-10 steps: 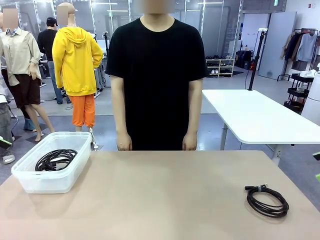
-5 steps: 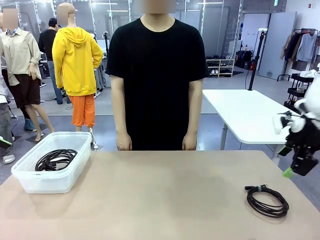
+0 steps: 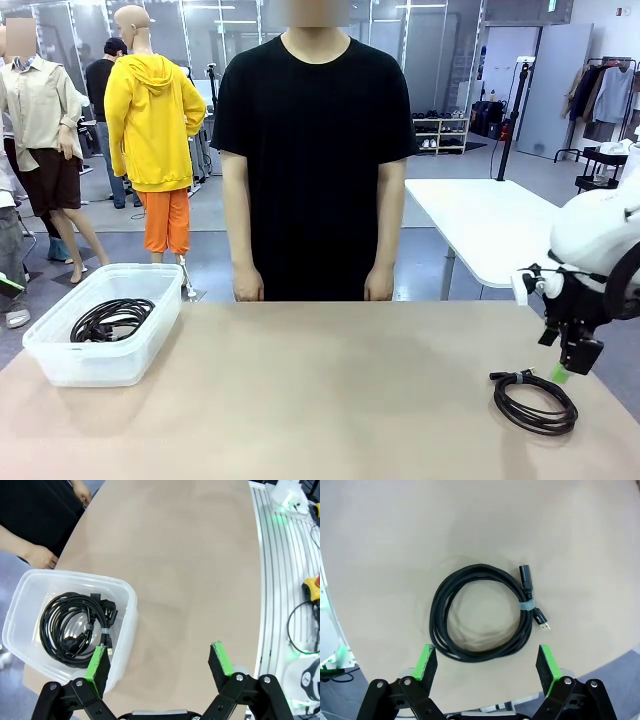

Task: Organize and store the cables.
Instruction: Place the USB Extension Cable into the Organizing box.

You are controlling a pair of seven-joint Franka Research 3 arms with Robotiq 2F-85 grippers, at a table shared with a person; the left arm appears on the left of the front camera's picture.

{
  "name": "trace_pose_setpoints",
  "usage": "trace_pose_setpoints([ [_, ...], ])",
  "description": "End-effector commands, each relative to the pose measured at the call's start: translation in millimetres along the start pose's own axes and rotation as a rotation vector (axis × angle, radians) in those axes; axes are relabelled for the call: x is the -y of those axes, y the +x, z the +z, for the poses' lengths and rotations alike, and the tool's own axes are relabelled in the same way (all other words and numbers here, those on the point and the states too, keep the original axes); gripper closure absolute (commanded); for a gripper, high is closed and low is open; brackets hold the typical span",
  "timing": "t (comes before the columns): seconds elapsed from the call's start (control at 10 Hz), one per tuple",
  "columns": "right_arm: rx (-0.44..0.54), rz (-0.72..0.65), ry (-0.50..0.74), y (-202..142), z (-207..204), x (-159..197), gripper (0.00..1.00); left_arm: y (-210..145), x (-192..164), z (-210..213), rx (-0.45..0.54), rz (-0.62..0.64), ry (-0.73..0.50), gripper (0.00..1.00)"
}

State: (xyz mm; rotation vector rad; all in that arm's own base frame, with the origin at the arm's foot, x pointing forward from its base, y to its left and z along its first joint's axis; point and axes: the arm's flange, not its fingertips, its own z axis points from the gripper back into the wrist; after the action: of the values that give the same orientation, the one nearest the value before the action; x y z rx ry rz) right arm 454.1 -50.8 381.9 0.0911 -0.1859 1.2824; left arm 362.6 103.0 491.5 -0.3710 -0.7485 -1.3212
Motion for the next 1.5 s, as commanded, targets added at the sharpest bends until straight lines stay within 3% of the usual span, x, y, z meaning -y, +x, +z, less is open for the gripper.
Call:
trace_pose_setpoints([
  [0.0, -0.011, -0.008, 0.016, 3.5, -21.1, 17.9, 0.00, 1.9, -0.9, 0.6, 0.008, 0.017, -0.001, 0.00],
  [0.4, 0.000, 0.018, 0.047, 5.5, -50.9, 39.9, 0.00, 1.9, -0.9, 0.6, 0.008, 0.017, -0.001, 0.00],
  [1.2, -0.098, -0.002, 0.045, 12.8, -88.1, 66.6, 0.00, 1.9, -0.9, 0.6, 0.008, 0.017, -0.001, 0.00],
  [1.3, -0.096, -0.001, 0.050, 13.4, -91.3, 67.2, 0.09, 1.9, -0.9, 0.6, 0.008, 0.017, -0.001, 0.00],
  [1.4, -0.100, 0.005, 0.053, 13.8, -93.0, 67.5, 0.43, 1.9, -0.9, 0.6, 0.008, 0.017, -0.001, 0.00],
])
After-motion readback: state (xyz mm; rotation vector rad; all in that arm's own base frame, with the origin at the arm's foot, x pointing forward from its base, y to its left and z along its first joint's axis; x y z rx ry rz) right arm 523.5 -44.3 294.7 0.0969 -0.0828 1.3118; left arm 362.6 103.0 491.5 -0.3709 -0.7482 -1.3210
